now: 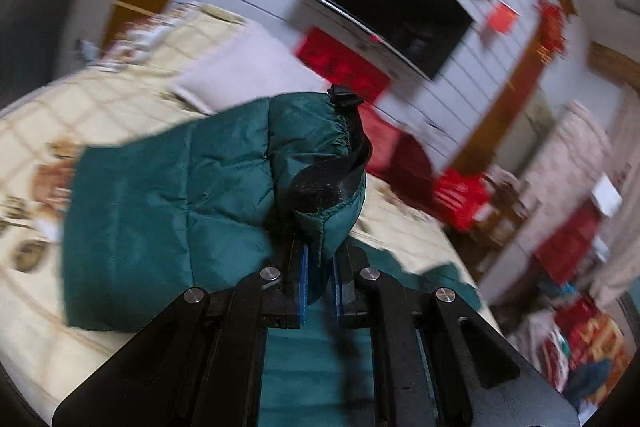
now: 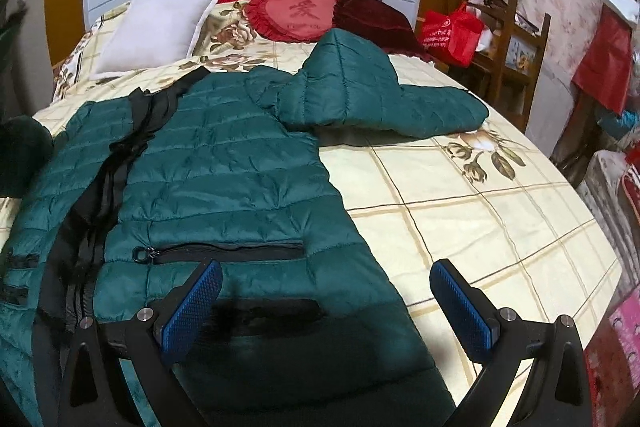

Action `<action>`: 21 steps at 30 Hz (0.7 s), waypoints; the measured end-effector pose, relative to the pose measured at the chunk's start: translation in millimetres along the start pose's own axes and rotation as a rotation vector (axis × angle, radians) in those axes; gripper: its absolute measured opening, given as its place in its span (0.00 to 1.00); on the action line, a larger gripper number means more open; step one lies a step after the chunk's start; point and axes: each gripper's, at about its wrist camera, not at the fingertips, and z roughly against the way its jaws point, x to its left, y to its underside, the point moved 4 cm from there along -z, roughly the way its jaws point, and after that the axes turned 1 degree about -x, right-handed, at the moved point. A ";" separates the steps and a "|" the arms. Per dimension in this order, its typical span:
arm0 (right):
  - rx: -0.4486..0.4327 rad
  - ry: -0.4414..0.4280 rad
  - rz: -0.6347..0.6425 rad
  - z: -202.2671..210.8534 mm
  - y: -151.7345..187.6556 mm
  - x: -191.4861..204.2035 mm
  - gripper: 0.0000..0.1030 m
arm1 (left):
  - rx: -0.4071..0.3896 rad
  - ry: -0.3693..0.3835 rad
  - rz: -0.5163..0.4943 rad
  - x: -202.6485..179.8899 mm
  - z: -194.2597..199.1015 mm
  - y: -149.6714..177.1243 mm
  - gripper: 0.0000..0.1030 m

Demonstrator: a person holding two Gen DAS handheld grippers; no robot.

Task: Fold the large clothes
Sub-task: 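Fold the held sleeve across the jacket body with the left tool, then release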

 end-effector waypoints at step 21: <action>0.030 -0.059 -0.020 0.3 15.2 -42.2 1.00 | 0.401 0.120 -0.102 -146.5 -194.3 153.7 0.07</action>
